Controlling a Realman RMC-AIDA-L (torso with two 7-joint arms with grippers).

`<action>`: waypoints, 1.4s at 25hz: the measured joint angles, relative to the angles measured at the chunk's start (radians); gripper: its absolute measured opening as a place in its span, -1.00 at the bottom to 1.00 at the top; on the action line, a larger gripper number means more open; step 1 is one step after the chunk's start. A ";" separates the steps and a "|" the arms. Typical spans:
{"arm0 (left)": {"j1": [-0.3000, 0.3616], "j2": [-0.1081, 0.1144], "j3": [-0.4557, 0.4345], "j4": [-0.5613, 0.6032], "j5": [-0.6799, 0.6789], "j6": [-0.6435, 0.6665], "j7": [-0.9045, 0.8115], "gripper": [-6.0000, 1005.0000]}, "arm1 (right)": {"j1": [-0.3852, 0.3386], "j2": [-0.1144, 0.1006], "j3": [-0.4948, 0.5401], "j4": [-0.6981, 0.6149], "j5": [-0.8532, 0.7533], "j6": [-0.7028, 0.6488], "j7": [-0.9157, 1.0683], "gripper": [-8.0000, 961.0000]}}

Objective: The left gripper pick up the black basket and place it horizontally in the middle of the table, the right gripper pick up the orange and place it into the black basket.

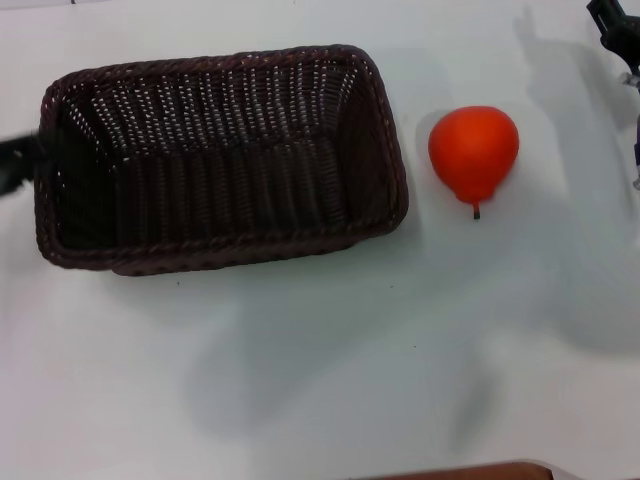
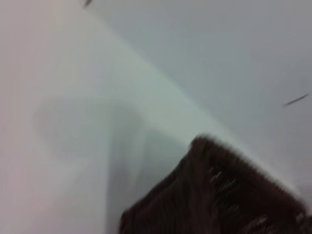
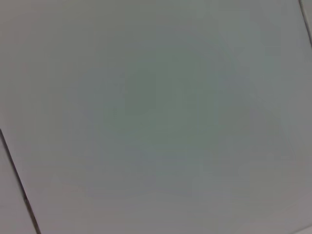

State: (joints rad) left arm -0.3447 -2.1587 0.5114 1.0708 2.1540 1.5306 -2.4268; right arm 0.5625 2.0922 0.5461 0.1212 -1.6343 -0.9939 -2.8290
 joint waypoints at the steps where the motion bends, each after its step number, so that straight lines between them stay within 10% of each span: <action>1: 0.003 0.003 -0.014 -0.004 -0.032 0.006 0.019 0.17 | 0.001 0.000 0.000 0.000 0.000 -0.005 0.000 0.83; 12: 0.016 0.052 -0.113 -0.012 -0.201 0.088 0.146 0.17 | -0.003 -0.008 -0.054 0.001 -0.003 -0.094 0.005 0.83; 17: 0.021 0.050 -0.226 -0.025 -0.236 0.086 0.271 0.17 | -0.002 -0.049 -0.200 -0.043 -0.091 -0.197 0.176 0.83; 22: 0.031 0.044 -0.265 -0.148 -0.390 0.153 0.583 0.16 | 0.065 -0.110 -0.435 -0.259 -0.310 -0.281 0.626 0.83; 35: 0.043 0.003 -0.268 -0.477 -0.677 0.199 1.262 0.15 | 0.068 -0.120 -1.066 -1.086 -0.533 -0.551 1.481 0.83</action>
State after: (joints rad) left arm -0.3018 -2.1560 0.2434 0.5935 1.4775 1.7300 -1.1644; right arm 0.6309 1.9719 -0.5203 -0.9644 -2.1674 -1.5452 -1.3476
